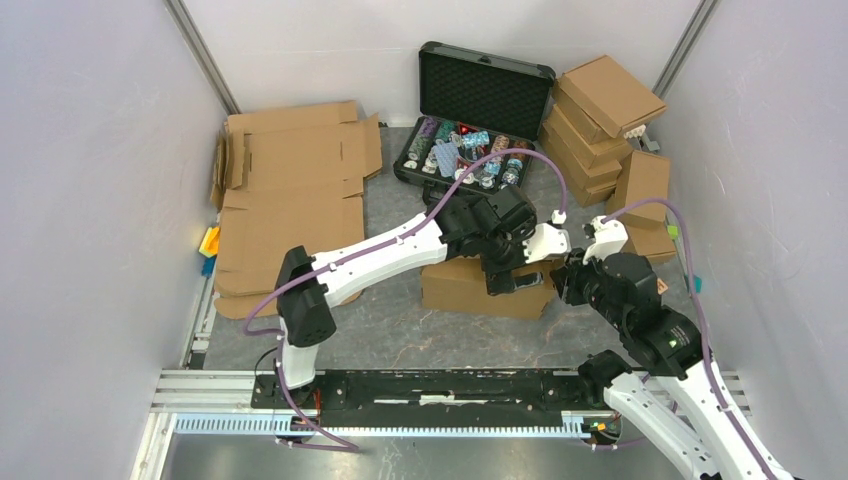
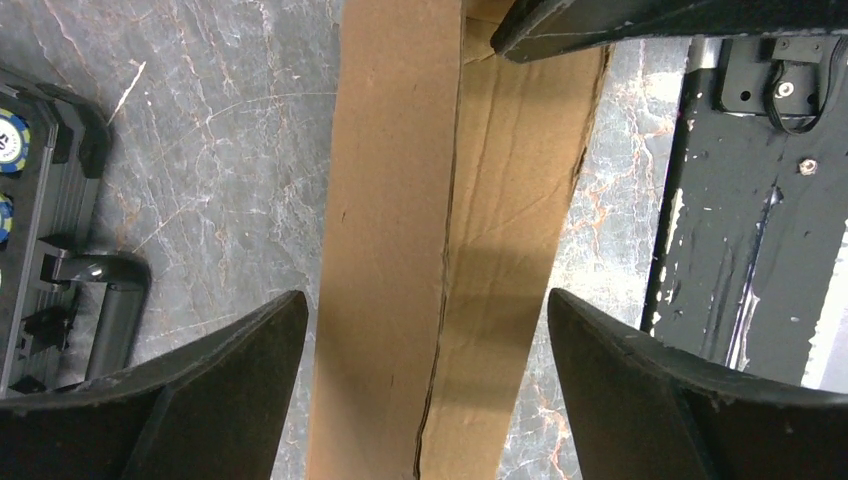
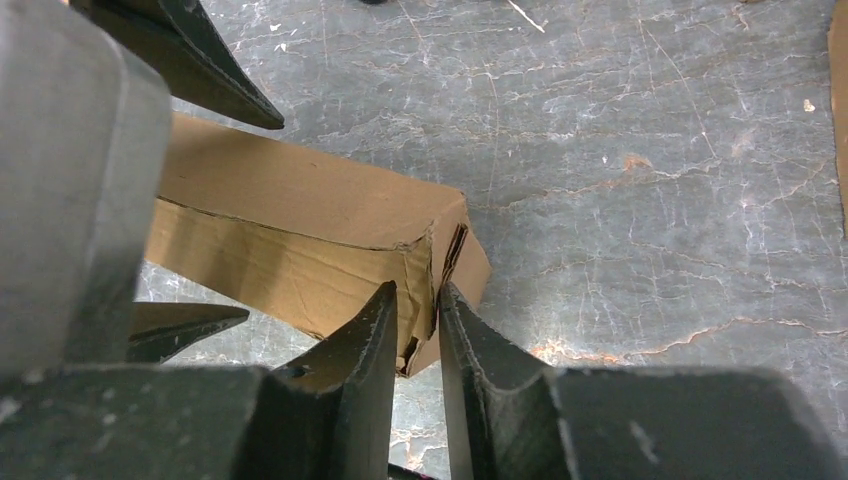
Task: Fold the paper box
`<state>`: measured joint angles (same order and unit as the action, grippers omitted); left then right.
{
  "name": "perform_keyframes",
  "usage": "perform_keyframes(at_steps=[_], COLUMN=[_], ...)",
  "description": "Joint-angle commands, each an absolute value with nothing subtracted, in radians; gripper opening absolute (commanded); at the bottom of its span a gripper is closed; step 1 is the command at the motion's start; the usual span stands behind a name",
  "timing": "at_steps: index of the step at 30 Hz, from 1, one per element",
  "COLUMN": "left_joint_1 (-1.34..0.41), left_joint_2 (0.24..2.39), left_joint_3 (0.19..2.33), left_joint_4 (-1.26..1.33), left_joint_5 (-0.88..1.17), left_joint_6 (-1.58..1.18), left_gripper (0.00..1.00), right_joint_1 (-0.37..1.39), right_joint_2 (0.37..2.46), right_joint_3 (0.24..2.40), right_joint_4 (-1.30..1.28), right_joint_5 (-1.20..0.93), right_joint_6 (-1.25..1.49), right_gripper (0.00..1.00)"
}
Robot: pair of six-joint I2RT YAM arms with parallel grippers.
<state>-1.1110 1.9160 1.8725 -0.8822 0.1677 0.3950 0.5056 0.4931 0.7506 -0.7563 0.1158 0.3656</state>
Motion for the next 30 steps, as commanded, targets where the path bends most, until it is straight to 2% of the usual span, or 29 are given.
perform_keyframes(at_steps=[1, 12, 17, 22, 24, 25, 26, 27, 30], left_joint_1=[-1.104, -1.104, -1.102, -1.089, -1.088, -1.089, -1.088, -1.089, -1.088], left_joint_2=[1.945, 1.951, 1.939, 1.92, 1.915, 1.914, 1.914, 1.915, 1.919], left_joint_3=[1.936, 1.942, 1.922, 1.91, 1.907, 1.907, 1.907, 1.906, 1.902], left_joint_4=[-0.935, -0.93, -0.93, -0.931, -0.931, -0.931, -0.931, -0.93, -0.931], left_joint_5=[0.174, 0.036, 0.004, -0.023, -0.03, -0.029, -0.027, -0.022, -0.014], left_joint_6=[0.423, 0.312, 0.285, 0.258, 0.258, 0.257, 0.258, 0.26, 0.265], left_gripper=[0.92, 0.72, 0.7, 0.68, 0.66, 0.66, 0.65, 0.65, 0.64], right_joint_1=[0.509, 0.509, 0.509, 0.51, 0.509, 0.509, 0.509, 0.508, 0.509], right_joint_2=[0.509, 0.562, 0.567, 0.565, 0.567, 0.565, 0.563, 0.562, 0.547], right_joint_3=[0.75, 0.779, 0.755, 0.691, 0.687, 0.687, 0.689, 0.692, 0.703], right_joint_4=[-0.723, -0.742, -0.657, -0.542, -0.528, -0.523, -0.522, -0.519, -0.496], right_joint_5=[0.132, 0.161, 0.187, 0.171, 0.159, 0.152, 0.155, 0.161, 0.18], right_joint_6=[0.359, 0.34, 0.299, 0.256, 0.245, 0.239, 0.233, 0.229, 0.214], right_gripper=[0.26, 0.15, 0.09, 0.09, 0.14, 0.21, 0.33, 0.37, 0.38])
